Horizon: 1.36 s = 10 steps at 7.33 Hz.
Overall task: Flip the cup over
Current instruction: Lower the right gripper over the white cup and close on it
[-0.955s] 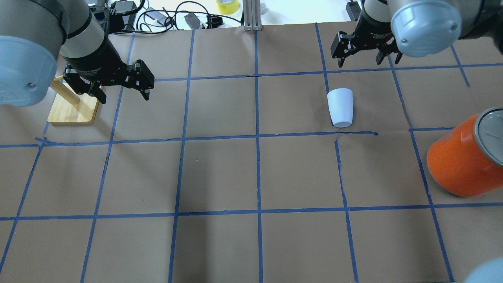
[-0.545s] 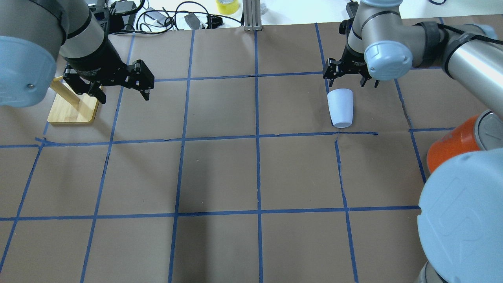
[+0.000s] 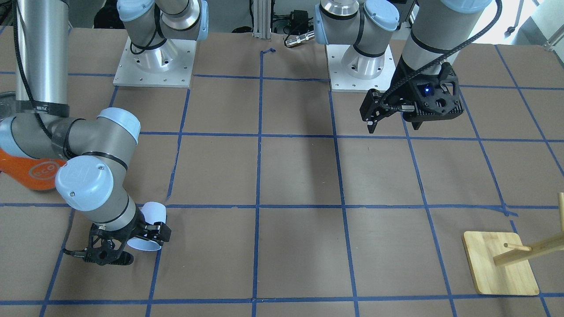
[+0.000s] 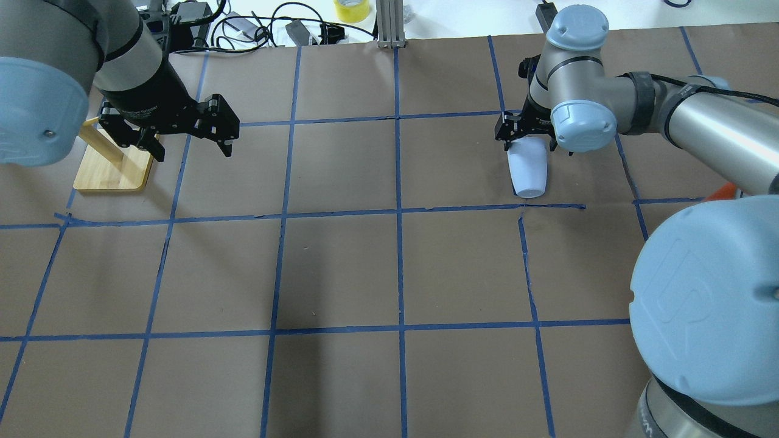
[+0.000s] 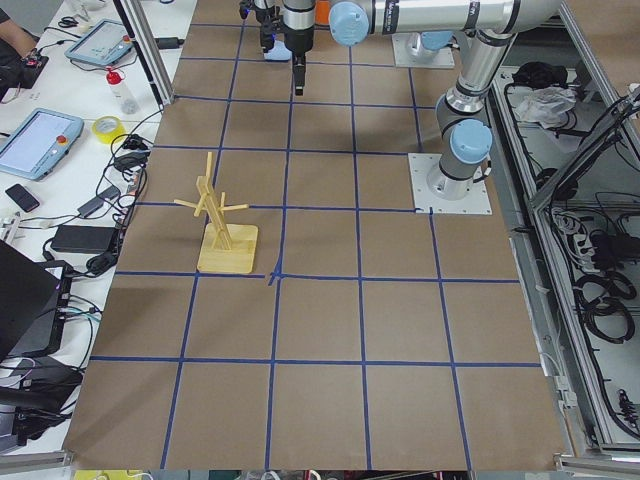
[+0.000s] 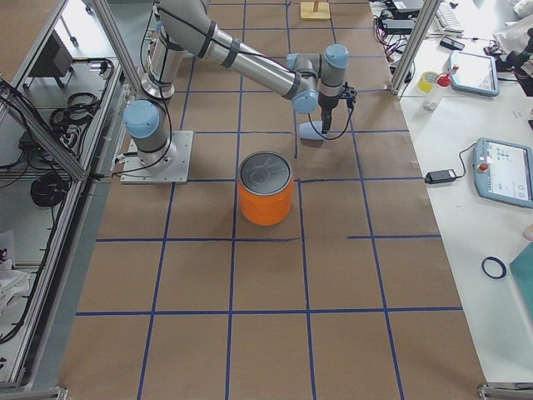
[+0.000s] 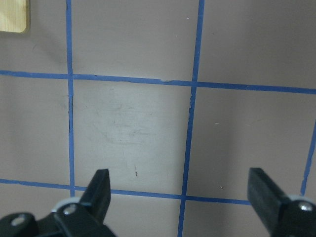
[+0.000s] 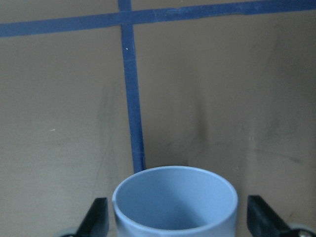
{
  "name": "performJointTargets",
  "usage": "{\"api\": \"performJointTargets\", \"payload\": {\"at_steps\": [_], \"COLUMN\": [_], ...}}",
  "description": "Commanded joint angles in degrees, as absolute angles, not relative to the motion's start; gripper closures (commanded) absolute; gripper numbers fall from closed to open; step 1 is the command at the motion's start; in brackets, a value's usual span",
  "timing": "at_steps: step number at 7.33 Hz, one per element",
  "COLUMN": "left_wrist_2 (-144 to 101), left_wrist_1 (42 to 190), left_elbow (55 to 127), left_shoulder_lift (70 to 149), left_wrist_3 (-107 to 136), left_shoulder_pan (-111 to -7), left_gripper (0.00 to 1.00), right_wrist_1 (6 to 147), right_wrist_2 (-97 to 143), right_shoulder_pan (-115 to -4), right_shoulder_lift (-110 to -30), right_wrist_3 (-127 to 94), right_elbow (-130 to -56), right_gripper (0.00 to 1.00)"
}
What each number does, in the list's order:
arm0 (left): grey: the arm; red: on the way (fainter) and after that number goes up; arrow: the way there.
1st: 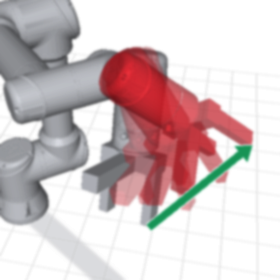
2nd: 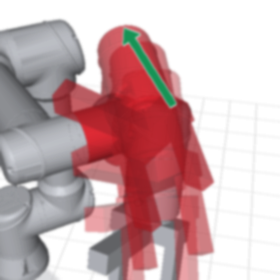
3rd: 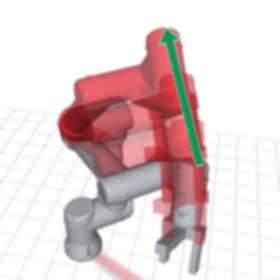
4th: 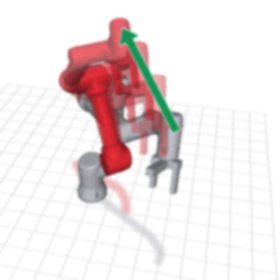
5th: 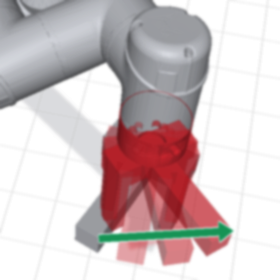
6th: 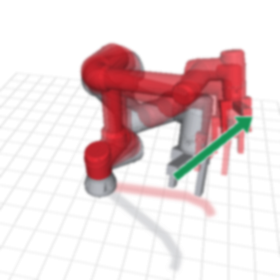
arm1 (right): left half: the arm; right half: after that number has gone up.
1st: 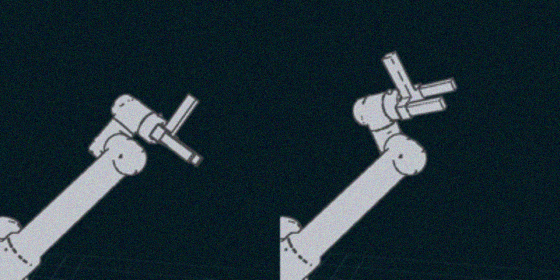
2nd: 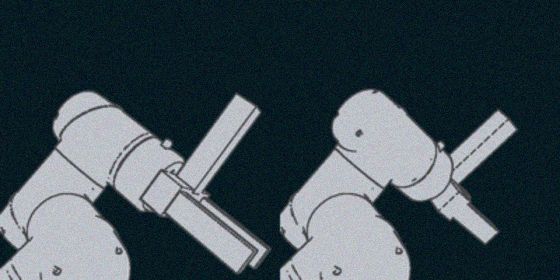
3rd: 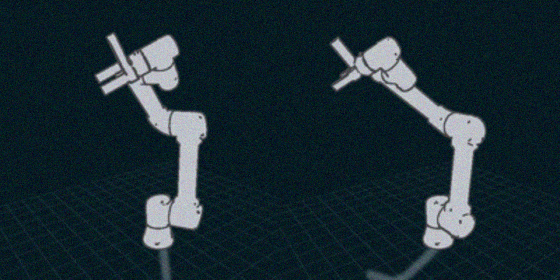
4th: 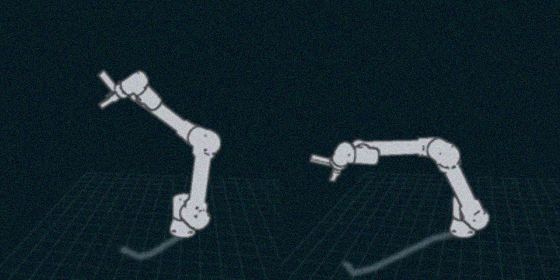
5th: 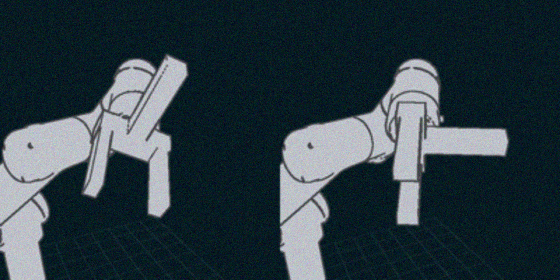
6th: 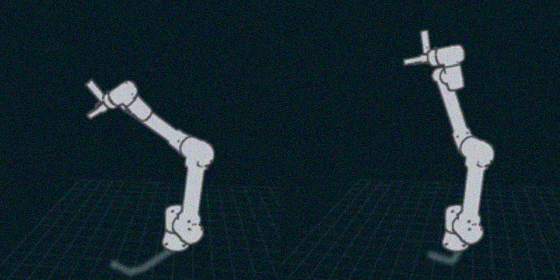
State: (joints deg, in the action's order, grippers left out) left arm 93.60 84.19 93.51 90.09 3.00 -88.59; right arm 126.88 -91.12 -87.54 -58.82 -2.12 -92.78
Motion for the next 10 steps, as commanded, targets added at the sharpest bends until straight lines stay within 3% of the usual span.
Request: {"api": "performJointTargets", "payload": {"at_steps": [1,4,5,7,8,10], "left_wrist_2": [93.7,93.7,93.6,93.7,93.7,93.8], "left_wrist_1": [84.3,84.3,84.3,84.4,84.4,84.3], "left_elbow": [93.6,93.6,93.6,93.7,93.7,94.3], "left_shoulder_lift": [89.9,89.9,90.0,89.9,90.0,89.7], "left_wrist_3": [2.9,2.9,2.9,2.9,2.9,2.9], "left_shoulder_pan": [-88.6,-88.6,-88.6,-88.6,-88.6,-88.6], "left_gripper": [0.0,0.0,0.0,0.0,0.0,0.0], "right_wrist_1": [126.9,127.1,127.7,127.7,127.7,127.4], "right_wrist_2": [-91.5,-91.2,-91.1,-90.9,-90.4,-86.3], "right_shoulder_pan": [-87.5,-87.5,-87.5,-87.5,-87.9,-93.2], "right_shoulder_lift": [-58.1,-58.2,-58.1,-58.5,-59.1,-62.9], "right_wrist_3": [-2.0,-1.8,-1.7,2.0,2.1,2.4], "right_elbow": [-93.0,-94.1,-94.2,-94.3,-93.7,-91.6], "right_gripper": [0.0,0.0,0.13,0.6,0.72,0.77]}}
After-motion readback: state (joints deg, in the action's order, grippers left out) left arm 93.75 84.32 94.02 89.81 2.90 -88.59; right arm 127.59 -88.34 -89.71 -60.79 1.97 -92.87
